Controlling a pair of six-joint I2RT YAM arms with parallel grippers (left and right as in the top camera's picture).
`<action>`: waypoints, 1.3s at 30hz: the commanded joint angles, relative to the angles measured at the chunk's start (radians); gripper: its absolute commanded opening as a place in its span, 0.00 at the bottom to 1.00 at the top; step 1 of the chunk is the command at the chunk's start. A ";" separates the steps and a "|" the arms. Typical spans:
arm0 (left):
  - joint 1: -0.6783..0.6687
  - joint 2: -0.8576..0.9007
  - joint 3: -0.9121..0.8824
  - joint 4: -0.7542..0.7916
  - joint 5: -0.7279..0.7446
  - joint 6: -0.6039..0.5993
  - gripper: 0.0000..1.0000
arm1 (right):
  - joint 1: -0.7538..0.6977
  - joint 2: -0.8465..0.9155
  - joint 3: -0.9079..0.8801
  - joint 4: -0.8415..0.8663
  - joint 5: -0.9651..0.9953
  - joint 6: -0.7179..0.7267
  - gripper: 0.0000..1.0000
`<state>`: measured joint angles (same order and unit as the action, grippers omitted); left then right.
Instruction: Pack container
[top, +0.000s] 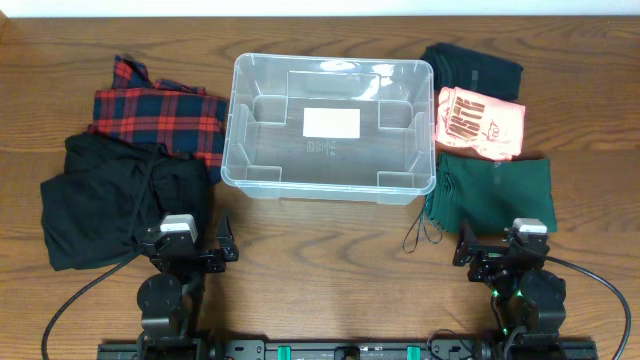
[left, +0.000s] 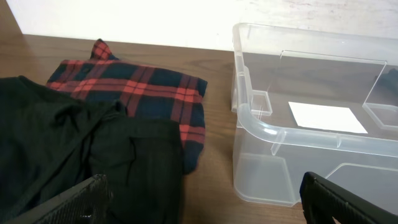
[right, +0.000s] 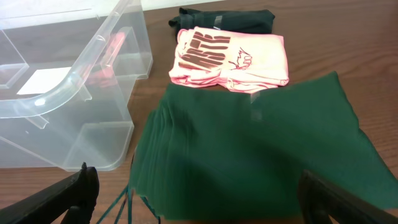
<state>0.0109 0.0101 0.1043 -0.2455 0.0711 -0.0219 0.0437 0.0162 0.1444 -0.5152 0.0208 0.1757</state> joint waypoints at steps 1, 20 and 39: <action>-0.004 -0.006 -0.028 -0.001 -0.011 0.003 0.98 | 0.007 -0.010 -0.003 -0.002 -0.003 0.011 0.99; -0.004 -0.006 -0.028 -0.001 -0.011 0.003 0.98 | 0.007 -0.010 -0.003 -0.002 -0.003 0.011 0.99; -0.004 0.020 -0.022 -0.006 0.030 -0.026 0.98 | 0.007 -0.010 -0.003 -0.002 -0.003 0.011 0.99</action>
<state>0.0109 0.0135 0.0994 -0.2337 0.0818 -0.0250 0.0437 0.0162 0.1444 -0.5156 0.0208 0.1757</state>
